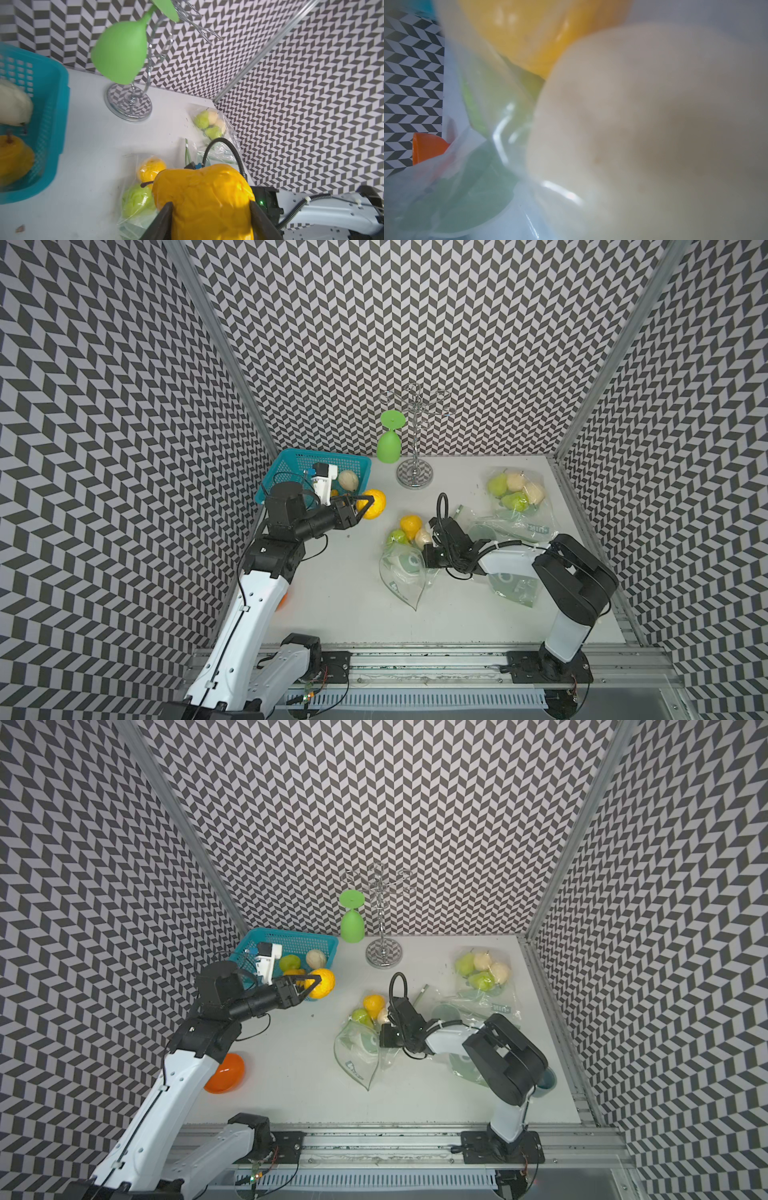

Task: Open the zip-top bag and take out the pear
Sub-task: Place the pear in the basket.

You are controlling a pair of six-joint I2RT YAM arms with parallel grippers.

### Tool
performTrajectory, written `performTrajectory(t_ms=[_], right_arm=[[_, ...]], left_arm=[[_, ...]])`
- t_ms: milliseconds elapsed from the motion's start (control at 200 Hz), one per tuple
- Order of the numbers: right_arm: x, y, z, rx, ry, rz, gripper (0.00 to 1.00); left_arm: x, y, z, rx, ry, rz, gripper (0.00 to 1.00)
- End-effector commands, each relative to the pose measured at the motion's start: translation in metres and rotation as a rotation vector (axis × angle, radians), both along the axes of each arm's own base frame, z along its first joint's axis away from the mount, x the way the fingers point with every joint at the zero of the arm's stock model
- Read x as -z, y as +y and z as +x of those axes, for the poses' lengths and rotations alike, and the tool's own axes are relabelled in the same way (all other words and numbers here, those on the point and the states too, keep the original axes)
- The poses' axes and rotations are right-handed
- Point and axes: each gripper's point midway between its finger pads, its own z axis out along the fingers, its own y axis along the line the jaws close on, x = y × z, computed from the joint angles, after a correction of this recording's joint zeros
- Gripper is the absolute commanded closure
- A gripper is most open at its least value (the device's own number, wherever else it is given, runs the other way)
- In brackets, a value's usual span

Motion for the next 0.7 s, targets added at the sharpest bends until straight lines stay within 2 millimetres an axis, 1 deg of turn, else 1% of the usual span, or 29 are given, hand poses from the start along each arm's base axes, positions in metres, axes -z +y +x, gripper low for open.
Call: performTrajectory(t_ms=[0, 105, 205, 255, 280, 295, 335, 371, 376, 381, 396, 401, 406, 431, 476, 496, 551, 616, 666, 696], right_arm=[[-0.015, 0.002, 0.006, 0.016, -0.029, 0.033, 1.0], [-0.017, 0.004, 0.006, 0.01, -0.03, 0.041, 1.0], [-0.018, 0.005, 0.005, 0.004, -0.03, 0.051, 1.0], [-0.018, 0.007, 0.005, 0.0, -0.031, 0.061, 1.0], [-0.018, 0.008, 0.005, 0.0, -0.032, 0.064, 1.0], [-0.018, 0.008, 0.004, -0.001, -0.03, 0.065, 1.0], [-0.016, 0.009, 0.003, -0.004, -0.025, 0.065, 1.0], [-0.017, 0.01, 0.003, -0.01, -0.026, 0.069, 1.0], [-0.016, 0.01, 0.002, -0.011, -0.026, 0.069, 1.0], [-0.017, 0.011, 0.002, -0.013, -0.026, 0.07, 1.0], [-0.017, 0.011, 0.002, -0.014, -0.028, 0.071, 1.0], [-0.017, 0.011, 0.002, -0.014, -0.027, 0.07, 1.0], [-0.017, 0.012, 0.002, -0.015, -0.027, 0.07, 1.0], [-0.017, 0.012, 0.002, -0.017, -0.028, 0.069, 1.0], [-0.018, 0.013, 0.001, -0.022, -0.03, 0.067, 1.0], [-0.018, 0.013, 0.0, -0.024, -0.031, 0.064, 1.0], [-0.018, 0.012, 0.0, -0.024, -0.033, 0.058, 1.0], [-0.018, 0.011, -0.001, -0.023, -0.032, 0.057, 1.0], [-0.02, 0.011, -0.002, -0.022, -0.035, 0.058, 1.0], [-0.02, 0.01, -0.002, -0.021, -0.035, 0.059, 1.0]], left_arm=[[0.005, 0.032, 0.036, -0.105, -0.031, 0.042, 0.57], [0.038, 0.081, 0.084, -0.27, 0.026, 0.075, 0.58], [0.06, 0.107, 0.122, -0.367, 0.026, 0.131, 0.56], [0.071, 0.116, 0.141, -0.394, 0.024, 0.159, 0.53], [0.077, 0.119, 0.151, -0.405, 0.025, 0.169, 0.5], [0.081, 0.121, 0.156, -0.41, 0.03, 0.171, 0.46], [0.094, 0.126, 0.171, -0.413, 0.057, 0.173, 0.32], [0.102, 0.127, 0.183, -0.395, 0.069, 0.184, 0.27], [0.1, 0.127, 0.186, -0.392, 0.063, 0.187, 0.27], [0.105, 0.127, 0.186, -0.39, 0.076, 0.19, 0.26], [0.104, 0.128, 0.192, -0.39, 0.072, 0.197, 0.23], [0.108, 0.128, 0.192, -0.39, 0.086, 0.2, 0.22], [0.104, 0.129, 0.195, -0.394, 0.075, 0.201, 0.21], [0.109, 0.133, 0.201, -0.406, 0.095, 0.214, 0.17], [0.108, 0.136, 0.209, -0.41, 0.097, 0.229, 0.14], [0.104, 0.136, 0.21, -0.41, 0.092, 0.235, 0.13], [0.086, 0.135, 0.207, -0.41, 0.063, 0.232, 0.12], [0.057, 0.129, 0.193, -0.4, 0.014, 0.216, 0.1], [0.037, 0.121, 0.175, -0.396, -0.012, 0.203, 0.08], [0.028, 0.114, 0.163, -0.383, -0.026, 0.195, 0.08]])
